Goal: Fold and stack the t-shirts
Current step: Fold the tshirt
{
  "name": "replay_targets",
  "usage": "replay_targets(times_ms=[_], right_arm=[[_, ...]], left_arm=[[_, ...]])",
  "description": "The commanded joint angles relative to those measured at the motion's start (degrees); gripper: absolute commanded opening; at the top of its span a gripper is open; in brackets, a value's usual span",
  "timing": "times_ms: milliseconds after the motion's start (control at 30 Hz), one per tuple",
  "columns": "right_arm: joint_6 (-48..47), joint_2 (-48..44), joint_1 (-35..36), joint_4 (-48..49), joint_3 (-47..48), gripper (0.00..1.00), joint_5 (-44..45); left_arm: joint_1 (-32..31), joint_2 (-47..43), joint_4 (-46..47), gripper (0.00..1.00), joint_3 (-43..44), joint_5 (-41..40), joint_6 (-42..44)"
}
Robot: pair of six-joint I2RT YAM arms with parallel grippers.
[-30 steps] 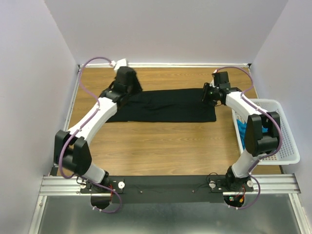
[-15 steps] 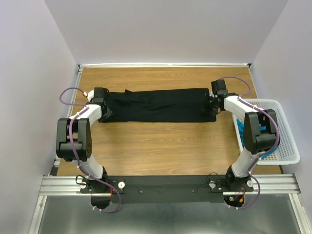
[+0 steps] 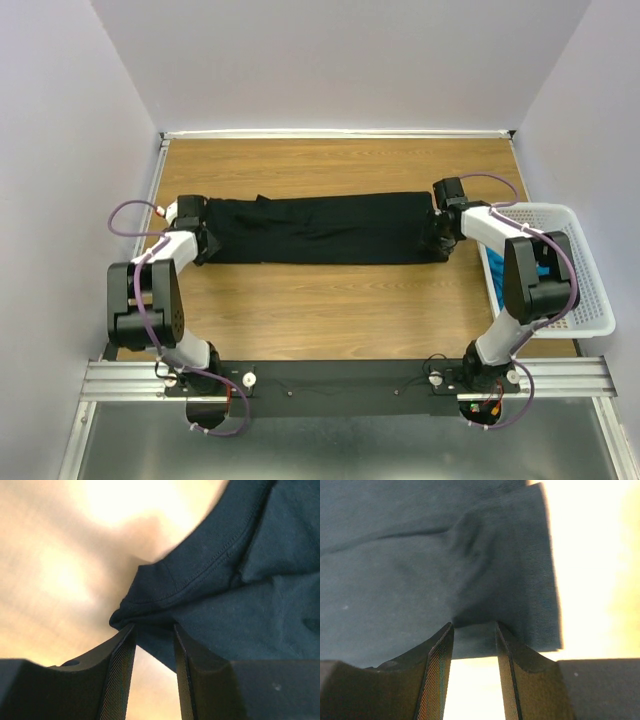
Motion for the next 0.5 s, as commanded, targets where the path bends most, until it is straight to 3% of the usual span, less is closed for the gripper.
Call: replay_targets(times_ms=[0, 233, 333, 467], right_arm=[[-0.2, -2.5, -0.4, -12.6, -1.9, 0.47, 7.2], [-7.2, -5.1, 4.0, -13.4, 11.9, 0.48, 0.7], [-8.2, -2.4, 8.1, -9.2, 16.3, 0.48, -9.4], [-7.9, 1.2, 13.2, -3.7, 19.5, 0.48, -15.5]], left_arm=[[1.8, -4.7, -10.6, 0.46, -5.6, 1.1, 0.1], [-0.1, -13.3, -11.3, 0.75, 1.0, 1.8, 6.4], [-3.4, -12.9, -8.2, 0.76, 7.7, 0.1, 11.4], [-4.8, -8.6, -1.5, 0.75, 11.7, 6.8, 16.8]])
